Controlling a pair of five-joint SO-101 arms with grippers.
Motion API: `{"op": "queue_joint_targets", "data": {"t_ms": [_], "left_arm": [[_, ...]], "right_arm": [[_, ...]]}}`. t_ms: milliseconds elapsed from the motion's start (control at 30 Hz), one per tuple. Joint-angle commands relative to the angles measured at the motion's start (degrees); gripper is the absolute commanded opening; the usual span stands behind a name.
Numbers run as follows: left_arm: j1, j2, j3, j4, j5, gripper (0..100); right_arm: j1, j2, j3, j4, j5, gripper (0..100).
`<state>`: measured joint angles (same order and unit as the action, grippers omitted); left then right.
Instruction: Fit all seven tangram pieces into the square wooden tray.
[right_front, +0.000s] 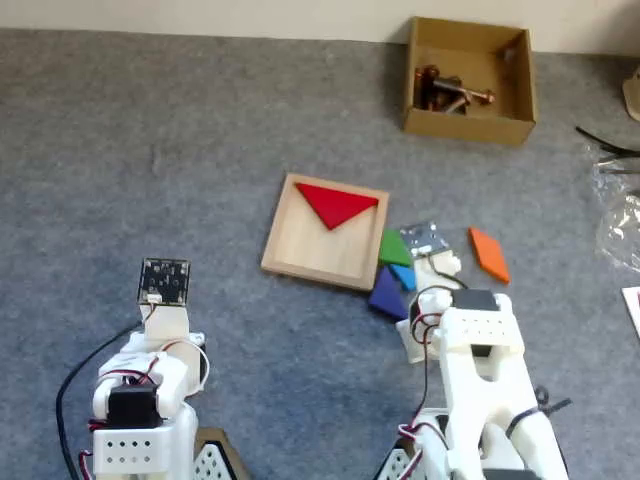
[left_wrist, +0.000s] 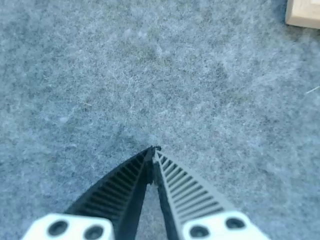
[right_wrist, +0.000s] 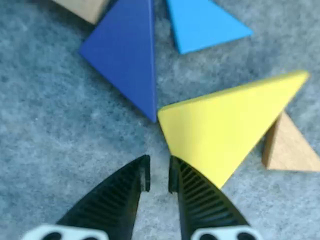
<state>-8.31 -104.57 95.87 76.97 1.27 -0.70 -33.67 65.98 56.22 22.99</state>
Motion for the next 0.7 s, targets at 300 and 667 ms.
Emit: {"op": "queue_joint_targets", "data": {"t_ms": [300, 667], "left_arm": [[-0.7, -0.3, 1.3, 0.3, -0.2, 1], [-0.7, -0.3, 1.3, 0.3, -0.2, 1]], "right_arm": [[5.8, 9.8, -5.8, -6.5, 1.7, 7.8], [7.7, 10.0, -10.2, -6.6, 3.3, 7.9]]}}
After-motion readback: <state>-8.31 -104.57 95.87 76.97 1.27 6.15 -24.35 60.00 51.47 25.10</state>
